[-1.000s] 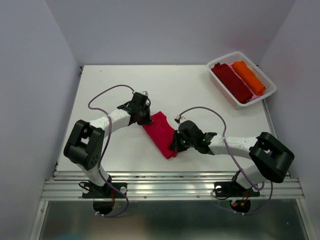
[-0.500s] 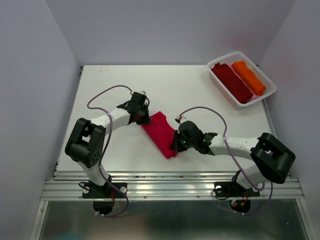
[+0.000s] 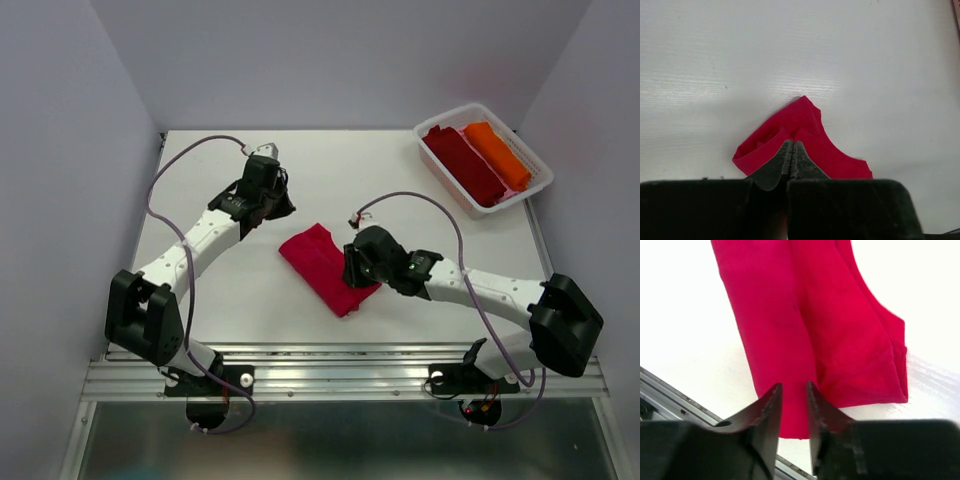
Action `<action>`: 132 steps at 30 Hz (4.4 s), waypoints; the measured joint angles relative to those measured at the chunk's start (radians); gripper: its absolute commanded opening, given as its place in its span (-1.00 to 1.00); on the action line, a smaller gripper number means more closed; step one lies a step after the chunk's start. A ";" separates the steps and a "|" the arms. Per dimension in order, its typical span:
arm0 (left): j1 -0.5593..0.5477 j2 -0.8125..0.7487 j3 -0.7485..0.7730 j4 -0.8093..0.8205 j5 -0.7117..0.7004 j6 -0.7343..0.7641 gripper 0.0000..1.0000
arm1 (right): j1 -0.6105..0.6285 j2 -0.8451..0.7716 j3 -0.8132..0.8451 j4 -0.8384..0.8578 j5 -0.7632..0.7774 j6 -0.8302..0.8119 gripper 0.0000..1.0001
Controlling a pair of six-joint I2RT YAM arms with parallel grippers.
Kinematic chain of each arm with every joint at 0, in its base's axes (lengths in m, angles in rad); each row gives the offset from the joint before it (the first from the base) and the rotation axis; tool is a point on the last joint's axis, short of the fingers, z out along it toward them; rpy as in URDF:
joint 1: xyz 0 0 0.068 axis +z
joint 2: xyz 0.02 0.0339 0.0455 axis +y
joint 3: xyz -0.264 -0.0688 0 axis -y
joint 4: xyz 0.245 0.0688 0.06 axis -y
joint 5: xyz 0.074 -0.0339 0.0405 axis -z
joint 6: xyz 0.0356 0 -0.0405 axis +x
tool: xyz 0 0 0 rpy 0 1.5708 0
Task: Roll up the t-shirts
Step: Roll the T-shirt to the center of the board.
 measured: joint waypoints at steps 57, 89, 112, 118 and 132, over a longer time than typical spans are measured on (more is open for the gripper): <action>0.294 -0.234 -0.152 -0.117 -0.076 -0.077 -0.92 | 0.156 0.356 0.240 0.122 0.013 -0.109 -0.99; 0.050 -0.238 -0.245 -0.101 -0.056 -0.013 -1.00 | -0.153 0.434 0.056 0.530 -0.782 0.232 -0.99; -0.081 -0.098 -0.291 -0.060 0.017 0.029 -1.00 | -0.267 0.500 0.018 0.650 -0.959 0.275 -0.99; -0.106 -0.063 -0.257 -0.052 0.021 0.029 -1.00 | -0.310 0.524 0.003 0.685 -1.032 0.292 -0.99; -0.138 0.067 -0.221 0.036 0.021 0.020 -1.00 | -0.342 0.537 -0.006 0.715 -1.073 0.295 -0.84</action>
